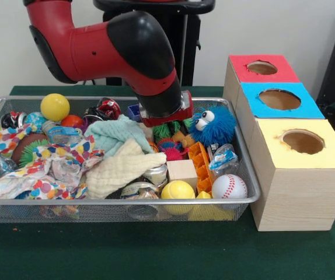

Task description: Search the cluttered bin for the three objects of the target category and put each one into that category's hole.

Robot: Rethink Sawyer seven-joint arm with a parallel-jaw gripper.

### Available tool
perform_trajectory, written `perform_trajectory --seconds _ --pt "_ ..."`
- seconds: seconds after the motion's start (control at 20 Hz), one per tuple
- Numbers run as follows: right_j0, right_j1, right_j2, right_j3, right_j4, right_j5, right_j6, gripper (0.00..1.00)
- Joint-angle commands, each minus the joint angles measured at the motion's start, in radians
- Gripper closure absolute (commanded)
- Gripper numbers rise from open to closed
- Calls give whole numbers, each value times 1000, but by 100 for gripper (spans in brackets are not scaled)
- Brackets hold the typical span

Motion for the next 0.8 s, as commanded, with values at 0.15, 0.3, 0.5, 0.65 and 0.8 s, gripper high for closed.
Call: perform_trajectory --seconds 0.15,0.3,0.5,0.65,0.8 --pt "-23 40 -33 95 16 190 9 100" --pt "-16 -6 -46 111 10 202 19 100" --pt "-21 -107 -42 157 41 252 42 100" --pt "-50 -194 -1 217 93 298 33 100" --pt "-77 -280 27 268 144 337 30 100"
